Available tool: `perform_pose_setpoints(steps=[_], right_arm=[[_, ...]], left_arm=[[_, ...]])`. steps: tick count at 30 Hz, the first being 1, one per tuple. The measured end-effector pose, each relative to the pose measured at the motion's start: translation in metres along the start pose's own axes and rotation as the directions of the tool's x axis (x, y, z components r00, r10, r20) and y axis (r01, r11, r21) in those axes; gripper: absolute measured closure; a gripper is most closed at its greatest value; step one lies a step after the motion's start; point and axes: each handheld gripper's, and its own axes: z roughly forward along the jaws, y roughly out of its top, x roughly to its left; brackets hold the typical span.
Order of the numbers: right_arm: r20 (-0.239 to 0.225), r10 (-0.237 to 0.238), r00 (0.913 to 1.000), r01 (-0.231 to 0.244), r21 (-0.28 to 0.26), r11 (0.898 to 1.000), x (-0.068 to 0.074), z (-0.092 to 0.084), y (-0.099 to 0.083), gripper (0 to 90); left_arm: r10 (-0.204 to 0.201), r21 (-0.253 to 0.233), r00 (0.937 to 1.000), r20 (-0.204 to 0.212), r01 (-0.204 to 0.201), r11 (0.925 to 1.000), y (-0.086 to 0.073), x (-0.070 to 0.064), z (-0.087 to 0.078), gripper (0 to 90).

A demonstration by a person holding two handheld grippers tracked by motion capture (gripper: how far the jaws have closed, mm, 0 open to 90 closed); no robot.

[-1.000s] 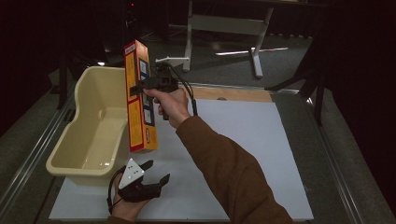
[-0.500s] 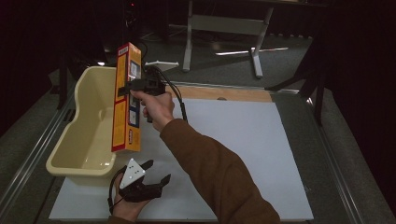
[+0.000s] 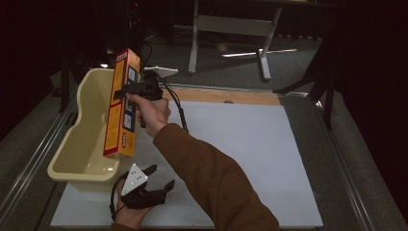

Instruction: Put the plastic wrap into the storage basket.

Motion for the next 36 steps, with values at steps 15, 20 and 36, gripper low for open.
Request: perform_pose_setpoints(steps=[15,20,36], right_arm=[[-0.068,0.088,0.9938,-0.092,-0.063,0.994,-0.003,0.023,-0.010,38.8],[-0.067,0.084,0.9942,-0.088,-0.073,0.993,-0.001,0.032,-0.016,38.7],[-0.016,0.032,0.9994,-0.033,-0.071,0.997,-0.006,0.046,-0.042,38.7]], left_arm=[[-0.006,-0.010,1.0000,-0.002,0.006,0.9999,0.000,0.001,-0.004,19.7],[-0.011,-0.017,0.9999,-0.003,0.011,0.9998,-0.001,0.002,-0.006,19.7],[-0.003,-0.015,1.0000,0.000,0.003,0.9999,-0.001,0.000,-0.005,19.7]])
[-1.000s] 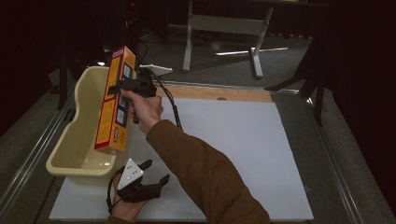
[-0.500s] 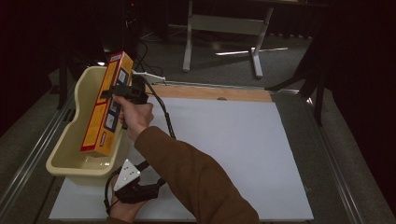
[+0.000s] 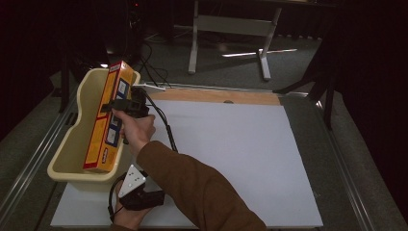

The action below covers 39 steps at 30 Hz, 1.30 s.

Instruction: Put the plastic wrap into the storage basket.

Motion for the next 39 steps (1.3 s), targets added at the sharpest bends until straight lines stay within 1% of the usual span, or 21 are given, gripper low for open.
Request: perform_pose_setpoints(steps=[3,5,14,15,16,17,19,21,22,23,25,27,28,30,31,32,34,35,37,38,39], right_arm=[[-0.006,0.056,0.9984,-0.056,0.015,0.998,-0.005,0.002,-0.001,38.6],[0.007,0.073,0.9973,-0.073,0.026,0.997,-0.007,0.004,-0.003,38.4],[0.038,0.076,0.9964,-0.078,0.055,0.995,-0.010,0.007,0.000,37.5],[0.044,0.070,0.9965,-0.074,0.075,0.995,-0.011,0.007,0.001,36.6],[0.044,0.070,0.9965,-0.074,0.075,0.995,-0.011,0.007,0.001,36.6],[0.040,0.076,0.9963,-0.080,0.085,0.993,-0.013,0.006,0.002,33.5],[0.051,0.062,0.9968,-0.065,0.073,0.995,-0.012,0.002,0.004,32.3],[-0.004,0.070,0.9976,-0.069,0.066,0.995,-0.009,-0.003,0.006,33.0],[-0.004,0.070,0.9976,-0.069,0.066,0.995,-0.009,-0.003,0.006,33.0],[0.004,0.039,0.9992,-0.039,0.066,0.997,0.000,-0.009,0.007,32.9],[0.003,0.015,0.9999,-0.015,0.082,0.996,0.006,-0.013,0.007,32.6],[0.021,-0.019,0.9996,0.017,0.087,0.996,0.008,-0.017,0.006,32.9],[0.021,-0.019,0.9996,0.017,0.087,0.996,0.008,-0.017,0.006,32.9],[0.050,-0.063,0.9968,0.057,0.097,0.994,0.007,-0.021,0.006,33.2],[0.050,-0.063,0.9968,0.057,0.097,0.994,0.007,-0.021,0.006,33.2],[0.088,-0.132,0.9873,0.123,0.107,0.987,0.004,-0.027,0.007,33.6],[0.102,-0.163,0.9813,0.152,0.108,0.982,0.003,-0.031,0.008,33.6],[0.102,-0.163,0.9813,0.152,0.108,0.982,0.003,-0.031,0.008,33.6],[0.105,-0.221,0.9696,0.211,0.103,0.972,0.000,-0.043,0.009,33.7],[0.107,-0.238,0.9654,0.227,0.107,0.968,0.000,-0.047,0.009,33.7],[0.117,-0.262,0.9580,0.250,0.105,0.962,-0.001,-0.051,0.008,33.6]], left_arm=[[0.000,0.000,1.0000,-0.001,0.000,1.0000,0.000,0.000,0.000,19.7],[-0.002,-0.001,1.0000,-0.001,0.002,1.0000,-0.001,0.001,-0.001,19.8],[-0.004,-0.005,1.0000,-0.007,0.004,1.0000,-0.001,0.001,-0.002,19.7],[-0.002,-0.003,1.0000,-0.006,0.002,1.0000,-0.001,0.001,-0.002,19.8],[-0.002,-0.001,1.0000,-0.006,0.002,1.0000,-0.001,0.001,-0.002,19.8],[-0.002,0.000,1.0000,-0.006,0.002,1.0000,-0.001,0.000,-0.001,19.7],[-0.001,0.001,1.0000,-0.005,0.001,1.0000,-0.001,0.000,-0.001,19.8],[-0.002,0.003,1.0000,-0.004,0.002,1.0000,-0.001,0.000,0.000,19.8],[-0.002,0.003,1.0000,-0.004,0.002,1.0000,-0.001,0.000,0.000,19.8],[0.000,0.003,1.0000,-0.004,0.000,1.0000,-0.001,0.000,0.000,19.8],[0.004,0.007,1.0000,-0.003,-0.004,1.0000,-0.001,0.000,0.001,19.7],[0.007,0.007,1.0000,-0.003,-0.007,0.9999,-0.001,-0.001,0.001,19.8],[0.006,0.006,1.0000,-0.003,-0.006,1.0000,-0.001,-0.001,0.001,19.8],[0.006,0.008,1.0000,-0.004,-0.006,1.0000,-0.001,-0.001,0.002,19.7],[0.006,0.008,1.0000,-0.004,-0.006,1.0000,-0.001,-0.001,0.002,19.7],[0.006,0.008,1.0000,-0.005,-0.006,0.9999,-0.001,-0.001,0.002,19.7],[0.006,0.007,1.0000,-0.006,-0.006,1.0000,-0.001,-0.001,0.002,19.7],[0.006,0.007,1.0000,-0.006,-0.006,1.0000,-0.001,-0.001,0.002,19.7],[0.004,0.008,1.0000,-0.007,-0.004,1.0000,-0.001,-0.001,0.001,19.7],[0.002,0.007,1.0000,-0.006,-0.002,1.0000,-0.001,-0.001,0.001,19.7],[0.002,0.007,1.0000,-0.006,-0.002,1.0000,-0.001,-0.001,0.001,19.7]])
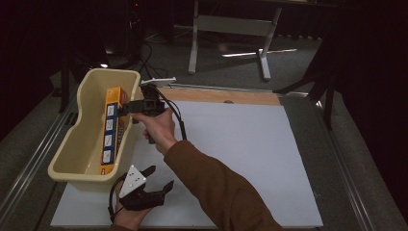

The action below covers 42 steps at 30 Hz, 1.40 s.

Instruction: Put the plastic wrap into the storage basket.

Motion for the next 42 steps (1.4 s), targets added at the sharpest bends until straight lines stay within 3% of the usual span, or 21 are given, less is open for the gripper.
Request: perform_pose_setpoints(steps=[1,3,5,10,15,19,23,25,29,32,35,36,37,38,39,42], right_arm=[[0.000,0.000,1.0000,0.000,0.000,1.000,0.000,0.000,0.000,33.6],[0.033,-0.056,0.9979,0.057,-0.016,0.998,-0.005,-0.012,-0.005,33.6],[0.039,-0.063,0.9972,0.064,-0.018,0.998,-0.007,-0.015,-0.006,33.6],[0.075,-0.139,0.9874,0.141,-0.018,0.990,-0.024,-0.033,-0.015,33.6],[0.081,-0.138,0.9871,0.141,-0.032,0.990,-0.043,-0.050,-0.019,33.6],[0.113,-0.194,0.9744,0.199,-0.036,0.979,-0.052,-0.061,-0.023,33.4],[0.157,-0.315,0.9359,0.324,-0.035,0.945,-0.058,-0.072,-0.031,29.2],[0.191,-0.372,0.9082,0.387,-0.044,0.921,-0.062,-0.078,-0.038,28.4],[0.226,-0.422,0.8782,0.440,-0.036,0.897,-0.070,-0.091,-0.049,27.5],[0.280,-0.467,0.8387,0.494,-0.030,0.869,-0.075,-0.103,-0.061,27.1],[0.308,-0.482,0.8199,0.522,-0.055,0.851,-0.084,-0.116,-0.077,27.0],[0.320,-0.495,0.8076,0.536,-0.047,0.843,-0.088,-0.120,-0.083,27.0],[0.320,-0.495,0.8076,0.536,-0.047,0.843,-0.088,-0.120,-0.083,27.0],[0.345,-0.520,0.7814,0.565,-0.035,0.825,-0.096,-0.127,-0.095,26.9],[0.353,-0.525,0.7750,0.570,-0.032,0.821,-0.100,-0.130,-0.101,26.9],[0.394,-0.547,0.7384,0.599,-0.011,0.801,-0.112,-0.137,-0.116,27.0]], left_arm=[[0.000,0.000,1.0000,0.000,0.000,1.0000,0.000,0.000,0.000,19.7],[0.002,0.001,1.0000,-0.001,-0.002,1.0000,0.000,0.000,0.000,19.7],[0.005,0.002,1.0000,-0.001,-0.005,1.0000,0.000,0.000,0.001,19.7],[0.009,0.003,1.0000,-0.003,-0.009,1.0000,0.000,-0.001,0.002,19.7],[0.011,0.002,0.9999,-0.010,-0.011,0.9999,0.000,-0.001,0.001,19.7],[0.012,0.000,0.9998,-0.013,-0.012,0.9999,0.001,0.000,0.001,19.7],[0.013,0.000,0.9998,-0.016,-0.013,0.9999,0.001,0.000,0.001,19.7],[0.013,0.001,0.9998,-0.017,-0.013,0.9999,0.001,-0.001,0.001,19.7],[0.020,0.005,0.9995,-0.025,-0.019,0.9998,0.001,-0.001,0.001,19.7],[0.021,0.003,0.9991,-0.036,-0.021,0.9998,0.001,-0.001,0.001,19.7],[0.018,0.004,0.9989,-0.043,-0.018,0.9998,0.001,0.000,0.001,19.7],[0.017,0.002,0.9989,-0.044,-0.016,0.9999,0.001,0.000,0.001,19.8],[0.017,0.002,0.9989,-0.044,-0.016,0.9999,0.001,0.000,0.001,19.7],[0.016,0.004,0.9987,-0.048,-0.016,0.9999,0.001,0.000,0.001,19.7],[0.017,0.005,0.9986,-0.050,-0.017,0.9999,0.001,0.001,0.000,19.8],[0.013,0.007,0.9982,-0.058,-0.013,0.9999,0.001,0.002,0.000,19.7]])
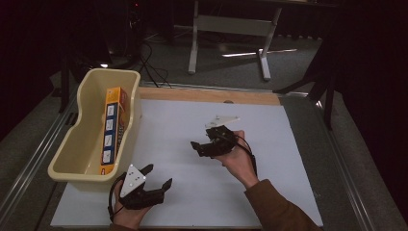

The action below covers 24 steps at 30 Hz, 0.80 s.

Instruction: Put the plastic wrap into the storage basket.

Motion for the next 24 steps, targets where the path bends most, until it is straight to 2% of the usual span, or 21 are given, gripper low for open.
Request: perform_pose_setpoints(steps=[1,2,6,8,9,12,15,16,18,20,22,24], right_arm=[[0.000,0.000,1.0000,0.000,0.000,1.000,0.000,0.000,0.000,27.0],[0.001,0.002,1.0000,-0.002,0.000,1.000,-0.003,-0.005,-0.013,26.9],[0.011,0.001,0.9999,-0.001,-0.018,1.000,-0.008,-0.017,-0.037,26.1],[0.015,-0.021,0.9997,0.021,-0.030,0.999,-0.011,-0.025,-0.050,25.9],[0.015,-0.021,0.9997,0.021,-0.030,0.999,-0.011,-0.025,-0.050,25.9],[0.025,-0.041,0.9989,0.042,-0.053,0.998,-0.019,-0.042,-0.082,25.4],[0.026,-0.038,0.9989,0.039,-0.061,0.997,-0.020,-0.045,-0.088,25.2],[0.036,0.032,0.9988,-0.028,-0.099,0.995,-0.030,-0.061,-0.114,20.4],[0.057,0.073,0.9957,-0.066,-0.114,0.991,-0.035,-0.070,-0.128,18.5],[0.057,0.073,0.9957,-0.066,-0.114,0.991,-0.035,-0.070,-0.128,18.5],[0.082,0.108,0.9908,-0.098,-0.113,0.989,-0.041,-0.082,-0.145,16.0],[0.113,0.116,0.9868,-0.101,-0.130,0.986,-0.041,-0.090,-0.155,15.9]], left_arm=[[0.000,0.000,1.0000,0.000,0.000,1.0000,0.000,0.000,0.000,19.8],[-0.002,0.001,1.0000,-0.005,0.002,1.0000,0.000,0.001,0.000,19.8],[-0.003,0.002,0.9999,-0.012,0.003,1.0000,0.000,0.002,-0.001,19.8],[-0.001,0.004,0.9998,-0.019,0.002,1.0000,0.000,0.003,-0.001,19.8],[-0.001,0.004,0.9998,-0.019,0.002,1.0000,0.000,0.003,-0.001,19.8],[-0.004,0.012,0.9995,-0.030,0.004,0.9999,0.000,0.003,0.000,20.0],[-0.003,0.013,0.9996,-0.030,0.003,0.9999,0.000,0.004,0.000,20.0],[-0.002,0.013,0.9995,-0.031,0.002,0.9999,0.000,0.004,0.000,19.9],[-0.003,0.016,0.9995,-0.032,0.003,0.9999,-0.001,0.004,0.000,20.0],[-0.005,0.017,0.9994,-0.034,0.005,0.9998,-0.001,0.004,0.001,20.0],[0.000,0.019,0.9994,-0.036,0.001,0.9998,-0.001,0.003,0.002,19.9],[0.005,0.021,0.9993,-0.038,-0.004,0.9998,-0.001,0.003,0.002,19.9]])
